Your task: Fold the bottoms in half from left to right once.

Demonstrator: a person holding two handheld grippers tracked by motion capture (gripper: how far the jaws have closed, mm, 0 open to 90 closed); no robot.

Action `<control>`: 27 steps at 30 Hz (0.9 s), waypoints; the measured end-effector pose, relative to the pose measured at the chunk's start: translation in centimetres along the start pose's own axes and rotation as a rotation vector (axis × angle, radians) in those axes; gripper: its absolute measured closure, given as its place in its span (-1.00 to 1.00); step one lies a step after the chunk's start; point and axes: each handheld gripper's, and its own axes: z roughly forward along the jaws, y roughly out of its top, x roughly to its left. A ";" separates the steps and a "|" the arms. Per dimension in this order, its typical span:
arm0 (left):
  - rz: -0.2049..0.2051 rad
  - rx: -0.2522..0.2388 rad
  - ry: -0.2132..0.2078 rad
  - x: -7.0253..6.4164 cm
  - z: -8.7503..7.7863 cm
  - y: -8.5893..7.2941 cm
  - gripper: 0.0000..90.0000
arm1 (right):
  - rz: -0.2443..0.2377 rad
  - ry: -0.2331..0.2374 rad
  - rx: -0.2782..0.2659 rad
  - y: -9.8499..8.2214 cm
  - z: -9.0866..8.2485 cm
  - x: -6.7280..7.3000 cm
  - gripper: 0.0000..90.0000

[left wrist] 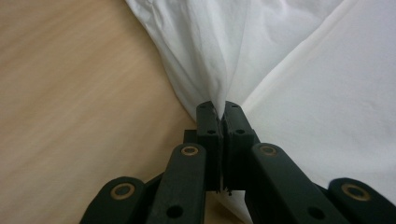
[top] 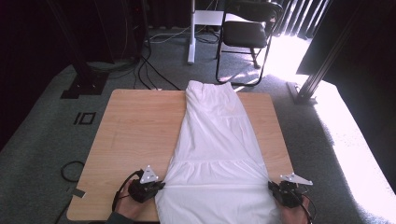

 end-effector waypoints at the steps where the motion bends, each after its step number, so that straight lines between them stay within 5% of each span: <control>1: 0.009 -0.014 0.001 -0.1 -0.1 0.0 0.91 | 0.004 -0.004 0.004 -0.1 -0.2 0.0 0.95; 3: -0.016 -0.056 0.012 0.2 -0.5 0.1 0.55 | -0.003 -0.008 0.017 -0.1 -0.3 0.0 0.88; 4: -0.029 -0.076 0.008 0.5 -0.7 0.2 0.40 | -0.027 0.002 0.031 0.2 -0.2 0.2 0.66; 7: -0.074 -0.148 0.014 1.6 -1.5 1.1 0.21 | -0.054 0.004 -0.010 1.5 -0.5 0.5 0.26; 13: -0.060 -0.189 0.062 3.2 -0.8 4.0 0.16 | -0.129 0.071 -0.097 7.3 -0.1 1.9 0.31; 16: -0.047 -0.187 0.076 3.6 0.1 5.2 0.16 | -0.184 0.127 -0.107 10.1 1.7 2.9 0.77; 18: -0.032 -0.189 0.075 3.8 0.6 5.8 0.16 | -0.200 0.131 -0.100 11.2 3.1 3.3 0.87; 23: -0.035 -0.184 0.078 4.1 1.5 6.9 0.15 | -0.202 0.146 -0.078 13.0 6.3 3.9 0.45; 27: -0.035 -0.175 0.072 4.4 2.6 7.9 0.14 | -0.144 0.179 -0.018 14.6 9.4 3.6 0.12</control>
